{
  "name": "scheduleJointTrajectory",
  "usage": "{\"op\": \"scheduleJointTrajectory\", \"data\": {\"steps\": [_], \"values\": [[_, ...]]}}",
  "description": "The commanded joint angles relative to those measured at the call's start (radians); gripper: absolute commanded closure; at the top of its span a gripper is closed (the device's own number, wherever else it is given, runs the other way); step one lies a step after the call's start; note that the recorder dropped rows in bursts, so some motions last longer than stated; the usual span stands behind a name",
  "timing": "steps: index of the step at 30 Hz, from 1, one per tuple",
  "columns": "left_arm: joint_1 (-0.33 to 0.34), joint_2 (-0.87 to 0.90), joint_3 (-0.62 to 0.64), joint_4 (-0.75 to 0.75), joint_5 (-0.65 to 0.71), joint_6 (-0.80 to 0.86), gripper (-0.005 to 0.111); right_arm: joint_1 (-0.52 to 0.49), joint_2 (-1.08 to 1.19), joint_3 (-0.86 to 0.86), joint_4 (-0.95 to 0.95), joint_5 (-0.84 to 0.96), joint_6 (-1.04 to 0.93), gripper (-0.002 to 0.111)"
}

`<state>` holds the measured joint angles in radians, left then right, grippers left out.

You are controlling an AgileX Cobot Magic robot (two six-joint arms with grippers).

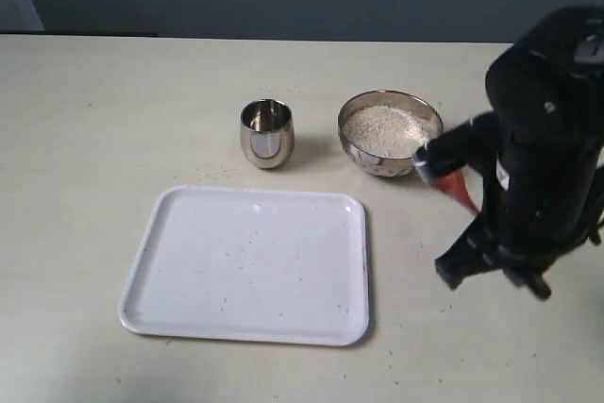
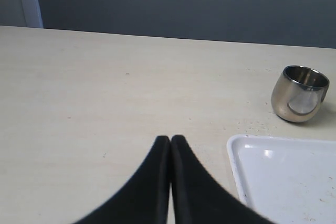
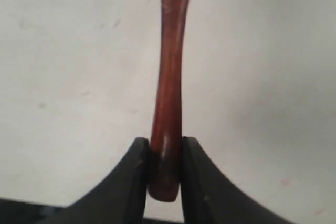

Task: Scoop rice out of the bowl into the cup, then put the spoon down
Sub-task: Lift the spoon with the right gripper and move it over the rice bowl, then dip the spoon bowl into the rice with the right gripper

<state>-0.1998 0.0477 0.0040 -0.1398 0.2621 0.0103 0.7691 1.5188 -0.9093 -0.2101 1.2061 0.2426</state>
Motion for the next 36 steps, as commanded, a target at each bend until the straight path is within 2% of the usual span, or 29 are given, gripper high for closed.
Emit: {"op": "scheduleJointTrajectory", "data": {"steps": [1, 6, 12, 15, 21, 36], "values": [[-0.005, -0.001, -0.004, -0.002, -0.009, -0.001, 0.106, -0.001, -0.036, -0.095, -0.312, 0.015, -0.17, 0.108], [-0.005, -0.001, -0.004, -0.002, -0.009, -0.001, 0.106, -0.001, -0.013, -0.163, -0.664, 0.015, -0.33, 0.108], [-0.005, -0.001, -0.004, -0.002, -0.009, -0.001, 0.106, -0.001, 0.088, -0.175, -0.953, -0.081, -0.346, 0.108], [-0.005, -0.001, -0.004, -0.002, -0.009, -0.001, 0.106, -0.001, 0.163, -0.175, -1.028, -0.141, -0.346, 0.108], [-0.005, -0.001, -0.004, -0.002, -0.009, -0.001, 0.106, -0.001, 0.334, -0.175, -1.191, -0.128, -0.346, 0.108], [-0.003, -0.001, -0.004, 0.001, -0.009, -0.001, 0.106, -0.001, 0.479, -0.175, -1.32, -0.071, -0.346, 0.108]]}}
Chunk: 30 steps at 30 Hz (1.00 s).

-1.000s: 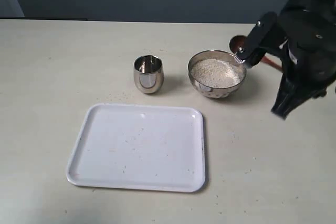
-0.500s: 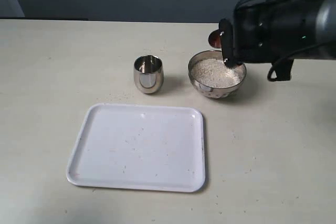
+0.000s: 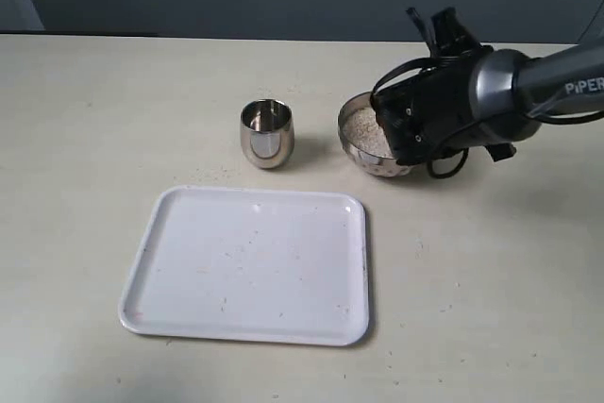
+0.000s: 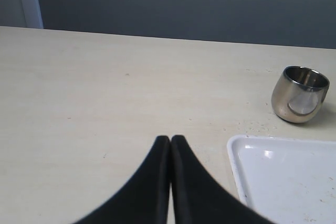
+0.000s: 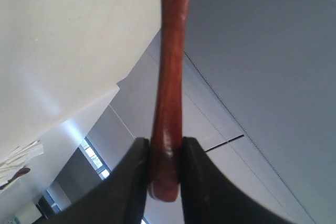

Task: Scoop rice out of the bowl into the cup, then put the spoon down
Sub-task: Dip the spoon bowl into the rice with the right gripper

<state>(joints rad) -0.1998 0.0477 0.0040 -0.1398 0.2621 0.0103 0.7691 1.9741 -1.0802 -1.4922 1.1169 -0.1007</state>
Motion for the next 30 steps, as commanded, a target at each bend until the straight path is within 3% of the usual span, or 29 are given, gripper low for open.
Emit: {"op": "scheduleJointTrajectory", "data": {"steps": [1, 30], "values": [[-0.003, -0.001, -0.004, 0.001, -0.009, -0.001, 0.106, -0.001, 0.029, -0.004, -0.045, 0.023, -0.003, 0.108], [-0.003, -0.001, -0.004, 0.001, -0.009, -0.001, 0.106, 0.0, 0.171, -0.084, -0.189, 0.061, 0.075, 0.108]]}}
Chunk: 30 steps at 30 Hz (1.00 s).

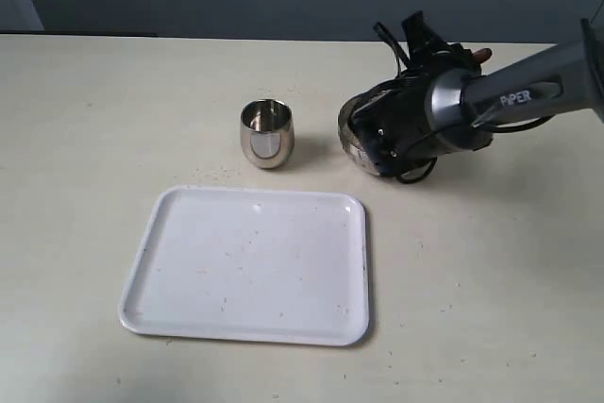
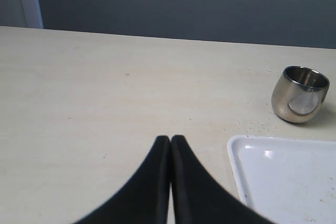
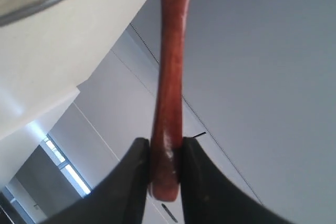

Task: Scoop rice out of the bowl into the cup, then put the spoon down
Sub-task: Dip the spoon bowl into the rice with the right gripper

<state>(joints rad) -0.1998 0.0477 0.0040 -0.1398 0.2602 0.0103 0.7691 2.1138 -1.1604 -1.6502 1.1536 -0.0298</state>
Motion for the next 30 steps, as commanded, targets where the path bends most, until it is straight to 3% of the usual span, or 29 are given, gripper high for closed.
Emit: {"op": "scheduleJointTrajectory", "data": {"steps": [1, 30], "values": [[-0.003, -0.001, -0.004, 0.001, -0.007, -0.001, 0.106, 0.0, 0.039, -0.003, -0.038, 0.027, 0.004, 0.108], [-0.003, -0.001, -0.004, -0.001, -0.007, -0.001, 0.106, 0.039, 0.015, -0.003, 0.194, -0.069, -0.198, 0.108]]}}
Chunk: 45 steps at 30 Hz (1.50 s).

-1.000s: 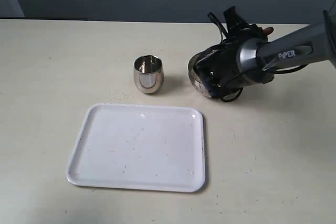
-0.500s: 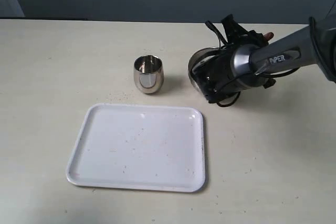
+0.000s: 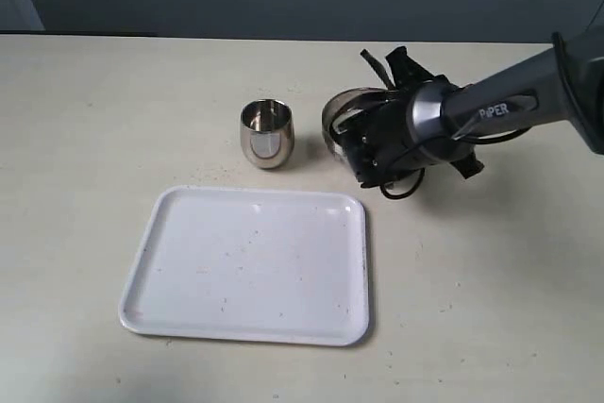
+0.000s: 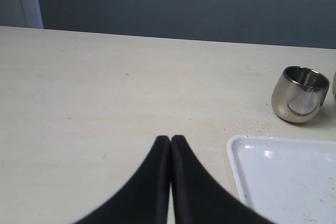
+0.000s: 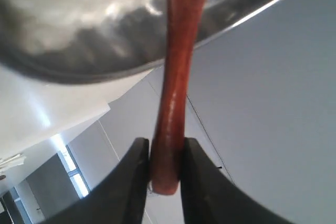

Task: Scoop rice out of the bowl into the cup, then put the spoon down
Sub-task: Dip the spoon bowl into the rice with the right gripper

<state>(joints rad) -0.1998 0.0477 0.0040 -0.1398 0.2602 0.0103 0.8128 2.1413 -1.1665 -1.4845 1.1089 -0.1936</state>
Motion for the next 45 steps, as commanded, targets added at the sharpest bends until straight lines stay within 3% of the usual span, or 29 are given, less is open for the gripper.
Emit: {"op": "scheduleJointTrajectory", "data": {"steps": [1, 5, 17, 29, 45], "values": [[-0.003, -0.001, -0.004, -0.001, -0.007, -0.001, 0.106, -0.005, -0.012, 0.003, 0.029, -0.026, -0.034, 0.108], [-0.003, -0.001, -0.004, -0.001, -0.007, -0.001, 0.106, -0.005, -0.012, -0.006, 0.064, -0.042, -0.04, 0.108], [-0.003, -0.001, -0.004, 0.001, -0.007, -0.001, 0.106, -0.048, -0.012, -0.215, 0.564, -0.041, -0.297, 0.108], [-0.003, -0.001, -0.004, -0.001, -0.007, -0.001, 0.106, -0.113, -0.035, -0.216, 0.607, -0.028, -0.31, 0.108], [-0.003, -0.001, -0.004, -0.001, -0.007, -0.001, 0.106, -0.115, -0.043, -0.218, 0.663, -0.048, -0.31, 0.108]]}}
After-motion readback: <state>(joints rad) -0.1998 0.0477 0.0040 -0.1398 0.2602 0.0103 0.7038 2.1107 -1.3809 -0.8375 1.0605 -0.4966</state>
